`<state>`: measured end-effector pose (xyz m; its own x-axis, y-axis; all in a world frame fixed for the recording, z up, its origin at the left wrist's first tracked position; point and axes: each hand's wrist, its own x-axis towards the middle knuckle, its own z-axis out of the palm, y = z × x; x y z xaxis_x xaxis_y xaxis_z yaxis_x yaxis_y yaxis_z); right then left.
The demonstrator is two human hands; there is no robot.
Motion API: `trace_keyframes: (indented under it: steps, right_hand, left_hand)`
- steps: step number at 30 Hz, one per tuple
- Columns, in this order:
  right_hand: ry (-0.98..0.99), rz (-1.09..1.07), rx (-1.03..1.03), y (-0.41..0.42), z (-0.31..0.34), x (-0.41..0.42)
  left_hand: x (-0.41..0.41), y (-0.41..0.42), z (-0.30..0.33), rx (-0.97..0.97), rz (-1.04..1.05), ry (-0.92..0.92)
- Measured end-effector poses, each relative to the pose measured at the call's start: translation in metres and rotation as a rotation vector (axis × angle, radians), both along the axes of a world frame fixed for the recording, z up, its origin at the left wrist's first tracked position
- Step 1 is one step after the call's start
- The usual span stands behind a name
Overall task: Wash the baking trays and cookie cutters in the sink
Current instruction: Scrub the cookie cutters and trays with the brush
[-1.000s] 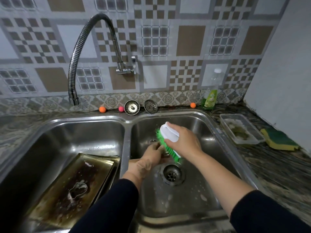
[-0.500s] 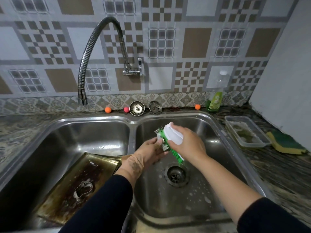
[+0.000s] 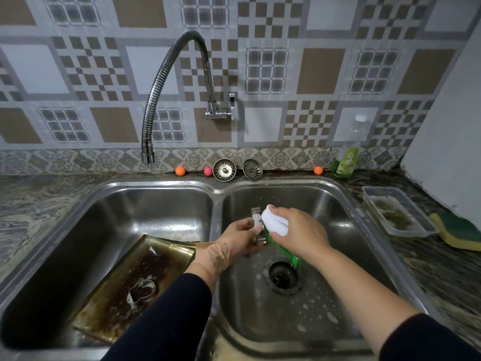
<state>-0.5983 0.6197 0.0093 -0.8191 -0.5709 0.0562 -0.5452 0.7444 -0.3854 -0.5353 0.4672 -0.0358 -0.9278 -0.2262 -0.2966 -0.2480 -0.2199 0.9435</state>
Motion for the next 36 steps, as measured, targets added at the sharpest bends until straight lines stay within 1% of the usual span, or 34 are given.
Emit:
trace_keyframes:
  steps: [3,4,5,7,8,9,13,15,17,18,21,24,29,32,36]
  right_hand:
    - [-0.072,0.049,0.068,0.001,-0.007,0.003]
    - [-0.055,0.057,0.107,0.002,-0.007,0.002]
    - [-0.021,0.052,0.144,0.002,-0.005,0.000]
    - [0.030,0.023,0.153,0.002,0.000,-0.005]
    - [0.044,0.015,0.141,0.001,0.003,-0.008]
    - [0.053,0.014,0.130,-0.001,0.007,-0.009]
    - [0.100,0.018,0.096,-0.005,0.023,-0.015]
    - [0.112,0.005,0.071,-0.006,0.030,-0.018]
    - [0.108,-0.008,0.070,-0.005,0.032,-0.019]
    - [0.105,-0.014,0.076,-0.005,0.031,-0.019]
    - [0.090,-0.028,0.099,-0.004,0.026,-0.013]
    - [0.075,-0.035,0.125,-0.006,0.020,-0.008]
    - [0.045,-0.036,0.134,-0.010,0.017,-0.004]
    - [0.014,-0.018,0.198,-0.007,0.020,-0.001]
    - [-0.005,0.005,0.391,0.009,0.022,0.001]
  left_hand:
    - [0.003,-0.008,-0.004,-0.099,0.050,-0.024]
    - [0.006,-0.013,-0.005,-0.179,0.077,-0.035]
    - [0.009,-0.020,-0.006,-0.330,0.098,-0.052]
    - [0.015,-0.041,-0.011,-0.760,0.091,-0.095]
    - [0.020,-0.051,-0.012,-0.891,0.090,-0.095]
    - [0.025,-0.060,-0.012,-0.945,0.095,-0.093]
    - [0.054,-0.099,-0.020,-1.000,0.212,-0.141]
    - [0.074,-0.122,-0.034,-1.091,0.214,-0.311]
    - [0.098,-0.144,-0.049,-1.167,0.145,-0.526]
    - [0.110,-0.150,-0.054,-1.197,0.093,-0.604]
    - [0.134,-0.161,-0.066,-1.251,-0.014,-0.731]
    - [0.142,-0.165,-0.073,-1.251,-0.038,-0.748]
    - [0.138,-0.170,-0.063,-1.216,-0.081,-0.742]
    - [0.128,-0.168,-0.050,-1.204,-0.072,-0.663]
    - [0.094,-0.148,-0.020,-1.346,-0.055,-0.501]
